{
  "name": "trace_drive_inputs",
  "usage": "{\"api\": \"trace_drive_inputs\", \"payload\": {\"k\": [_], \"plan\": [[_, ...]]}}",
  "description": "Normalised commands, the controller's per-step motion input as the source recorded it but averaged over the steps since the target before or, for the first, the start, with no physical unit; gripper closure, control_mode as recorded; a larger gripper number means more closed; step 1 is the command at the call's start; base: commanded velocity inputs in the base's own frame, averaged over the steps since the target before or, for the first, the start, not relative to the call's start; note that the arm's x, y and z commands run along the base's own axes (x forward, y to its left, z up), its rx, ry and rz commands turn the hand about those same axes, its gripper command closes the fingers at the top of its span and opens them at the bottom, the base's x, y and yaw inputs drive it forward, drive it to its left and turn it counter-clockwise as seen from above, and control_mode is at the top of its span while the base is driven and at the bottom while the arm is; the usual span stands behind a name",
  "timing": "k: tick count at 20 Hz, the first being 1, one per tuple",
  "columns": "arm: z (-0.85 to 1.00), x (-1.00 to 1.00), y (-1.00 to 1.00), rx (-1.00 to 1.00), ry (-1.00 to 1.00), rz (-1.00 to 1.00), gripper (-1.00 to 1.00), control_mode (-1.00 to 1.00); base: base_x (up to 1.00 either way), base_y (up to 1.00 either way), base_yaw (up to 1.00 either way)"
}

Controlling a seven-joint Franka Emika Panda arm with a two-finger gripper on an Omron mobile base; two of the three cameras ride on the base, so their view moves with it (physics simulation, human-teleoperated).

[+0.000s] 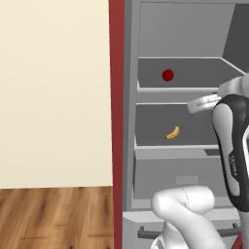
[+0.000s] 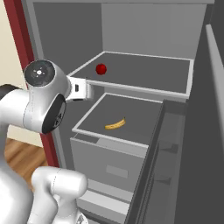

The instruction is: Retrieve the apple and banana from the fridge and place them into the bowl on the dining table.

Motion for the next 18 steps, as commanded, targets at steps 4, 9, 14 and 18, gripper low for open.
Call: {"api": "trace_drive_inputs", "payload": {"k": [4,9,14,18], "plan": [[0.40,0.42,0.00,-0.08,0.12,0.04,-1.00,-1.00,0.00,0.00,0.00],[0.09,0.47,0.00,-0.01,0.06,0.00,-1.00,-1.00,0.00,0.00,0.00],[-0.06,0.63,-0.06,0.00,0.00,0.00,-1.00,-1.00,0.00,0.00,0.00],[0.00,0.60,-0.08,0.00,0.00,0.00,-1.00,-1.00,0.00,0.00,0.00]]}}
